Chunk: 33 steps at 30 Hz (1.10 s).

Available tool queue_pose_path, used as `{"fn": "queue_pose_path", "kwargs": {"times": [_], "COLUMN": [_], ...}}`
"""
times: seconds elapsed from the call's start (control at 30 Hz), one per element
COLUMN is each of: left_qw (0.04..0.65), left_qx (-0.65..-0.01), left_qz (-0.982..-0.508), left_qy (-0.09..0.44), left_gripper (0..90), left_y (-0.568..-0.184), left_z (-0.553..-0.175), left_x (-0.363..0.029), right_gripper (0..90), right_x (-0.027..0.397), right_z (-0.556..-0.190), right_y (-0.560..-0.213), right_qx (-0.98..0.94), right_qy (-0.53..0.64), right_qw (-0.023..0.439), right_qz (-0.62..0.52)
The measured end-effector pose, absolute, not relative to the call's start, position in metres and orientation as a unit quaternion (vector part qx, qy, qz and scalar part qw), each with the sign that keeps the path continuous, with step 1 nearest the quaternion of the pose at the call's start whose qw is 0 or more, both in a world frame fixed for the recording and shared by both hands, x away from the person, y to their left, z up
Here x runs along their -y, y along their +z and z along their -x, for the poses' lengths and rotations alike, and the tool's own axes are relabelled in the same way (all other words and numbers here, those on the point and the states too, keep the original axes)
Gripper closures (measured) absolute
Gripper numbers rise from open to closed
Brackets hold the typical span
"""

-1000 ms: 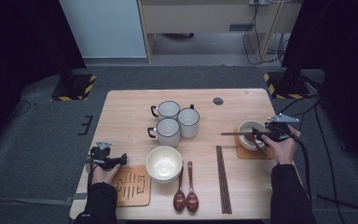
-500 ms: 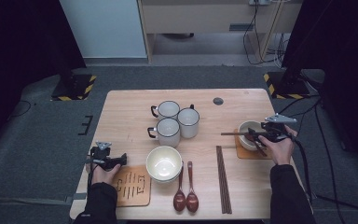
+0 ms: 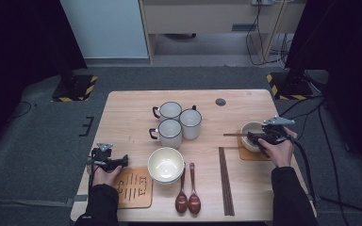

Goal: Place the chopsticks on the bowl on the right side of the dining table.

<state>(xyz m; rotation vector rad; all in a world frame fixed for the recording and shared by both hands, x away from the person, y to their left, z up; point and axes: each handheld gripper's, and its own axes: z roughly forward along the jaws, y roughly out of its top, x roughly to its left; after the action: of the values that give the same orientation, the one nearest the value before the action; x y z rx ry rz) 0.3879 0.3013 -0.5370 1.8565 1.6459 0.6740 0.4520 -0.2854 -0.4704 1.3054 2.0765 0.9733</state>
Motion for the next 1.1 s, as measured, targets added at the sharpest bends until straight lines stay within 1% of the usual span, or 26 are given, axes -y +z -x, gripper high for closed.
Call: {"fn": "queue_pose_path", "kwargs": {"times": [0.27, 0.47, 0.73, 1.1], "left_qw": [0.281, 0.281, 0.281, 0.281], "left_qx": [-0.614, -0.614, -0.614, -0.614], "left_qz": [-0.693, -0.693, -0.693, -0.693], "left_qy": [0.251, 0.252, 0.252, 0.251], "left_gripper": [0.0, 0.0, 0.0, 0.0], "left_y": [-0.537, -0.537, -0.537, -0.537], "left_z": [-0.388, -0.388, -0.388, -0.388], "left_x": [-0.301, -0.301, -0.301, -0.301], "right_gripper": [34.2, 36.1, 35.6, 35.7], "right_x": [0.291, 0.291, 0.283, 0.284], "right_z": [-0.453, -0.453, -0.467, -0.471], "right_y": [-0.472, -0.462, -0.469, -0.47], "right_qx": [-0.762, -0.753, -0.753, -0.753], "right_qy": [0.359, 0.386, 0.375, 0.373], "right_qw": [0.242, 0.239, 0.237, 0.235], "right_qz": [-0.481, -0.477, -0.486, -0.489]}}
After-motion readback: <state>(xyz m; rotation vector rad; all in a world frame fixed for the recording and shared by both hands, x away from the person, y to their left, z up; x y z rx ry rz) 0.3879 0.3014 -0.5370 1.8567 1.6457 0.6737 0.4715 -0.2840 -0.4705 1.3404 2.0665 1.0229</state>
